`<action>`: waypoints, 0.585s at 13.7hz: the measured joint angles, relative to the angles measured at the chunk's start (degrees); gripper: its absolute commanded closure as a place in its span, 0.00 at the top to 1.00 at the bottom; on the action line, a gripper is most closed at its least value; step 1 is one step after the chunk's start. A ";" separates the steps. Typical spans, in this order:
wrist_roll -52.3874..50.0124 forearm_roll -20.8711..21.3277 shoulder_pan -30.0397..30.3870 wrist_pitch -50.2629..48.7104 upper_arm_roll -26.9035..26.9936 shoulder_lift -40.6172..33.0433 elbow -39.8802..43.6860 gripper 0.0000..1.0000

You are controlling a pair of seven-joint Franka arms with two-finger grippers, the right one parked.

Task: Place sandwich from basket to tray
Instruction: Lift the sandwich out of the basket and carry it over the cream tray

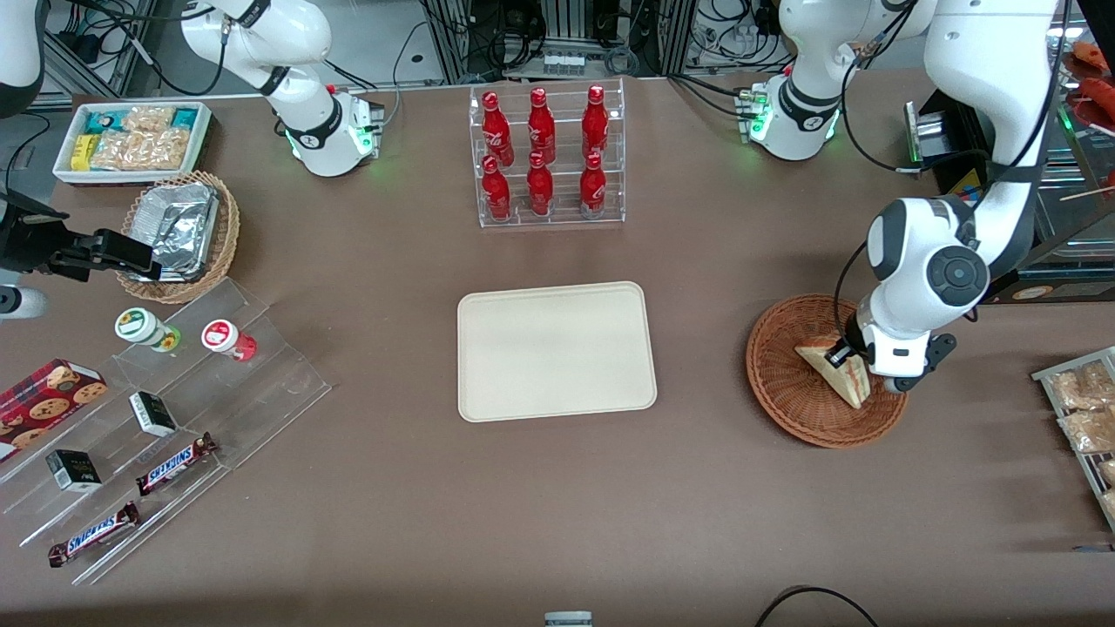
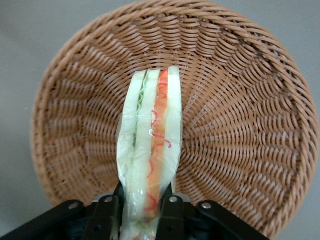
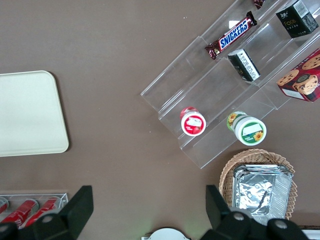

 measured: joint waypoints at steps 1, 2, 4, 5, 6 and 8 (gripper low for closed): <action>0.29 0.13 -0.24 -4.31 -0.30 -0.81 2.35 0.00; 0.47 0.16 -0.89 -8.32 -0.75 -1.47 5.12 0.00; 0.50 0.18 -3.34 -13.89 -1.37 -2.09 10.37 0.00; 0.51 0.18 -4.70 -15.15 -1.54 -2.13 12.26 0.00; 0.64 0.16 -6.04 -15.50 -1.67 -2.13 13.55 0.00; 1.23 0.10 -9.18 -15.56 -1.93 -2.01 15.02 0.00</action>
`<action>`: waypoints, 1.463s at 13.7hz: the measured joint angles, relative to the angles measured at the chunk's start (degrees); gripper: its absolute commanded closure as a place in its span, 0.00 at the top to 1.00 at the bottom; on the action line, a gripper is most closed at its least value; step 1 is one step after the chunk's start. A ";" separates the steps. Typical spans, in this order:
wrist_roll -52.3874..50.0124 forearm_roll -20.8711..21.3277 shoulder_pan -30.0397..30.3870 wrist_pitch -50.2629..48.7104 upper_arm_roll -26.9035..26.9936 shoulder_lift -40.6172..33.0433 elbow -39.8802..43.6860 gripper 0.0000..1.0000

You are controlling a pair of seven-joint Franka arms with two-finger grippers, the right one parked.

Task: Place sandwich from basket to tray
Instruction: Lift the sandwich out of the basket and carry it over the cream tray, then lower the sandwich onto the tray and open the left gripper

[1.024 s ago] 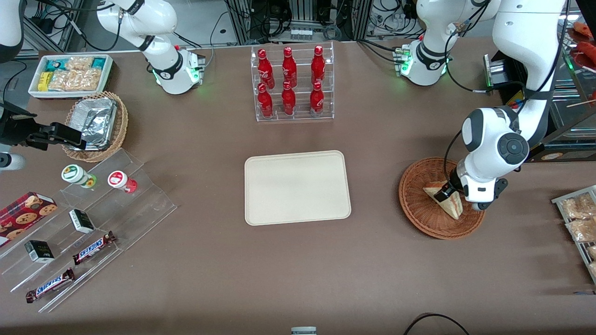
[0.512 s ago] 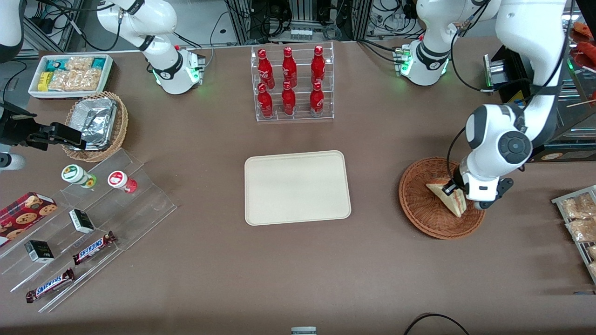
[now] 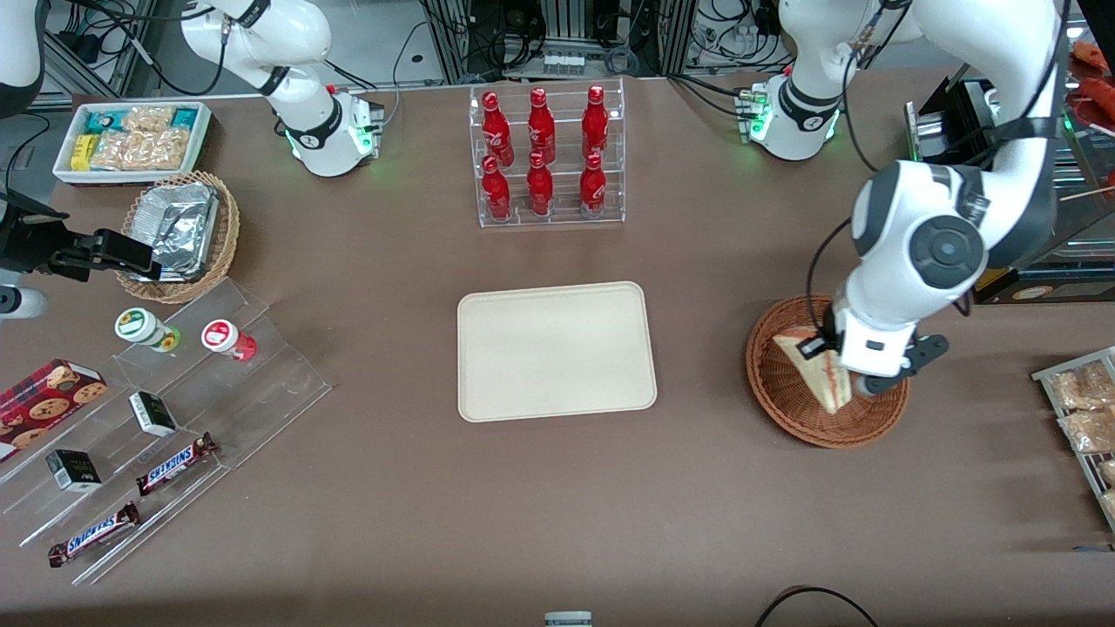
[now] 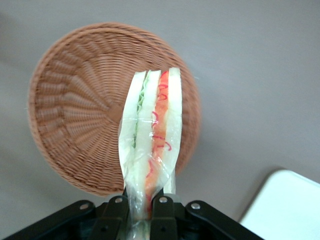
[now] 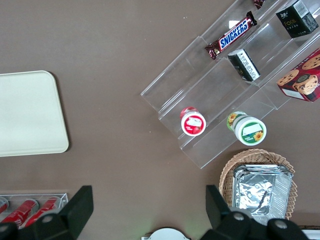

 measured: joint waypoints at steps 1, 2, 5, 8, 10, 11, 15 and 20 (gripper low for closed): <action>0.19 -0.02 -1.88 0.00 -0.09 0.33 0.62 0.00; 0.21 -0.05 -3.86 0.00 -0.21 0.93 1.42 0.00; 0.25 -1.34 -8.88 0.00 -1.74 4.39 5.40 0.00; 0.33 -1.63 -9.91 0.00 -6.96 9.08 10.31 0.00; 0.31 -1.65 -10.14 -0.15 -10.44 12.30 13.56 0.00; 0.31 -1.66 -10.66 -0.70 -11.48 13.97 15.35 0.00; -2.20 -1.48 -15.91 -1.52 -11.88 21.85 23.23 0.00; -7.84 0.26 -20.53 -1.54 -11.76 31.76 31.87 0.00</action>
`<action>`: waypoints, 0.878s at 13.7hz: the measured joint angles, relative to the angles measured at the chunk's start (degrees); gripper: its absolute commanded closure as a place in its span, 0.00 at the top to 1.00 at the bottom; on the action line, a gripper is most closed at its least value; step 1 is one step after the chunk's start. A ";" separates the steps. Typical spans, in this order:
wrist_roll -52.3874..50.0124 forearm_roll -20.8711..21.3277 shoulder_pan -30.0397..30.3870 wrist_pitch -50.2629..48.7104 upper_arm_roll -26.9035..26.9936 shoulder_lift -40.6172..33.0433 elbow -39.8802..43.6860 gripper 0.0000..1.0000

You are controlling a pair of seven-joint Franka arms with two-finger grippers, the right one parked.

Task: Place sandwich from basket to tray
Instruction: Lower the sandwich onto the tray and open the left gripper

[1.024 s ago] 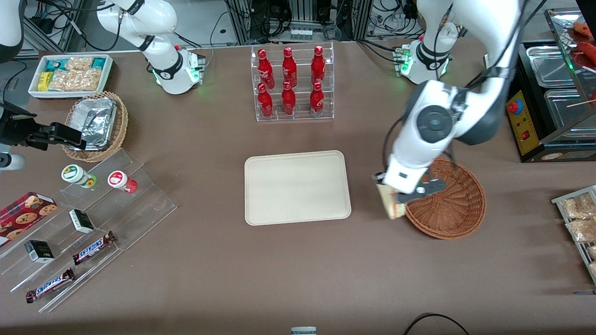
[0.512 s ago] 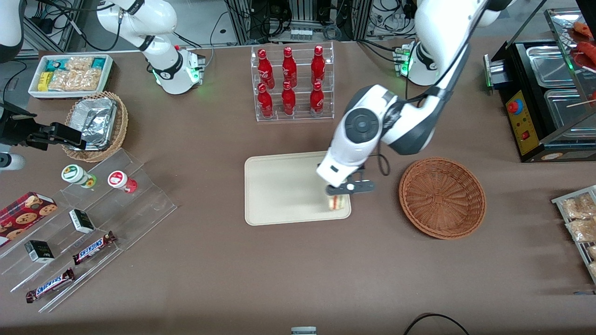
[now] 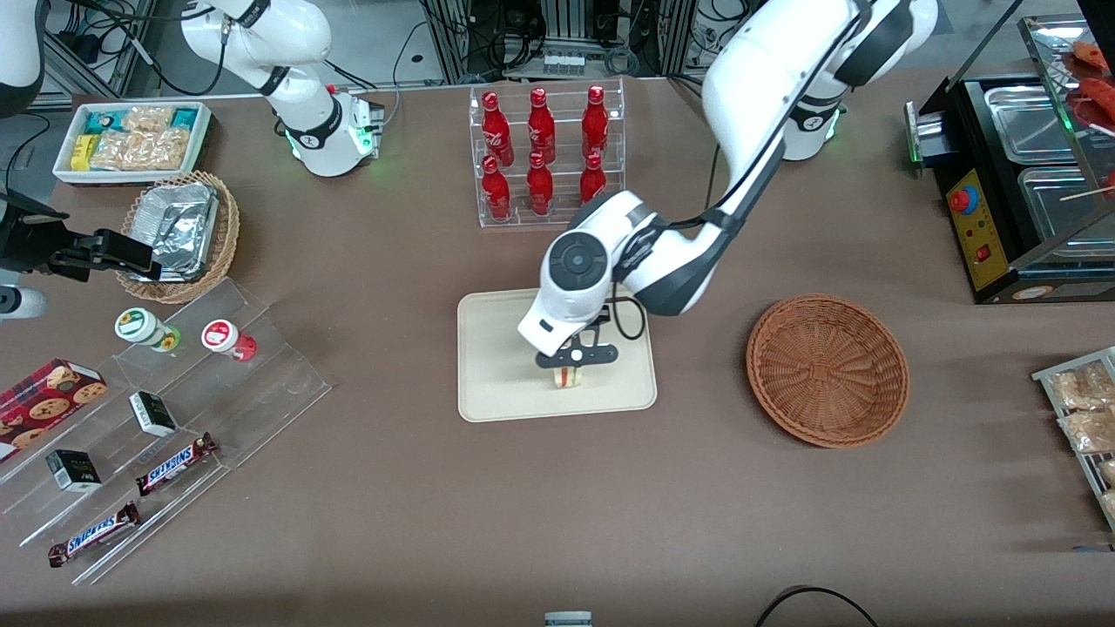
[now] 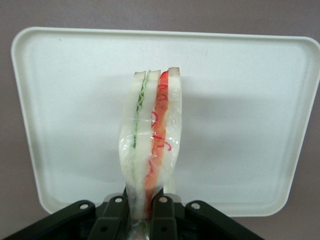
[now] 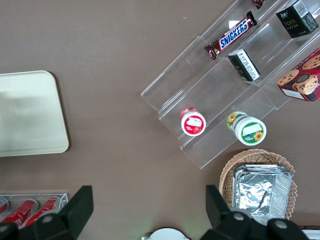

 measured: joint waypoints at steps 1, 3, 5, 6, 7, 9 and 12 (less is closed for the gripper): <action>-1.28 0.88 -0.61 0.00 0.00 1.41 1.15 0.00; -2.75 2.19 -1.34 0.00 0.03 3.45 2.73 0.00; -3.61 3.37 -1.72 -0.01 0.05 4.32 3.36 0.00; -4.16 4.19 -1.80 -0.01 0.06 4.57 3.40 0.00; -4.58 4.79 -1.88 -0.01 0.06 4.77 3.41 0.00; -5.46 5.25 -2.07 0.00 0.08 5.02 3.43 0.00; -7.63 5.37 -2.62 0.05 0.10 5.31 3.44 0.78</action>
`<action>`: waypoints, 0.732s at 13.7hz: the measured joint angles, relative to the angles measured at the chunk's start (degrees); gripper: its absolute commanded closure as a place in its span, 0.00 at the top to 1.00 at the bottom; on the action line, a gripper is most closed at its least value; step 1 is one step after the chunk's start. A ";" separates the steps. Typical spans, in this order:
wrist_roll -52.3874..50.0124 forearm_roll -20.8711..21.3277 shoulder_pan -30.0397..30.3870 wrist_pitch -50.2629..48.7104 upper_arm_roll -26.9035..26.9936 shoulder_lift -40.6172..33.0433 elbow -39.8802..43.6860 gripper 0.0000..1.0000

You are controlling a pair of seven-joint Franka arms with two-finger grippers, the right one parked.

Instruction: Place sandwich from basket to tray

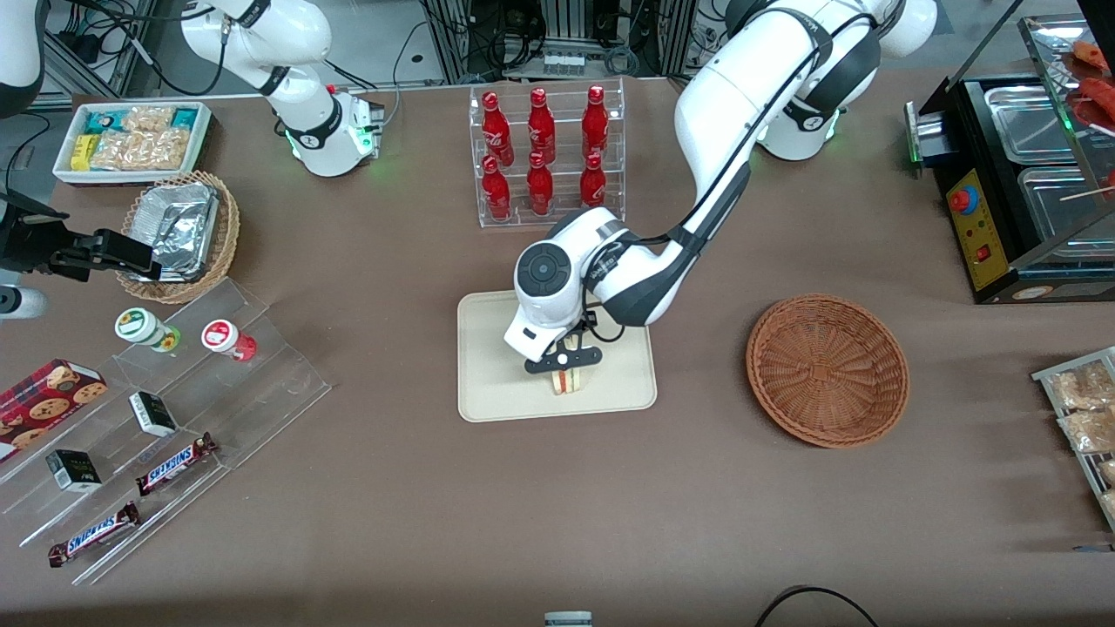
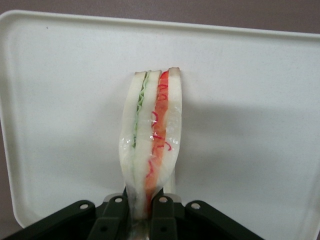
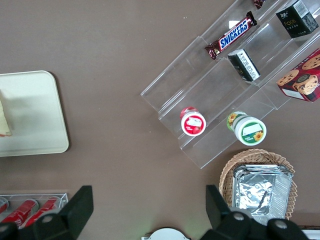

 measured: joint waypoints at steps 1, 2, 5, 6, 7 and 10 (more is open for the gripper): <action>-0.35 0.01 -0.20 0.08 0.01 0.09 0.02 1.00; -0.52 0.01 -0.31 0.12 0.01 0.12 0.03 1.00; -0.56 0.02 -0.31 0.16 0.07 0.06 0.88 1.00; -0.56 0.02 -0.27 0.15 0.12 -0.19 1.63 1.00; -0.56 0.02 -0.16 0.10 0.23 -0.77 2.28 1.00; -0.37 0.05 0.92 -1.25 0.58 -4.23 3.27 1.00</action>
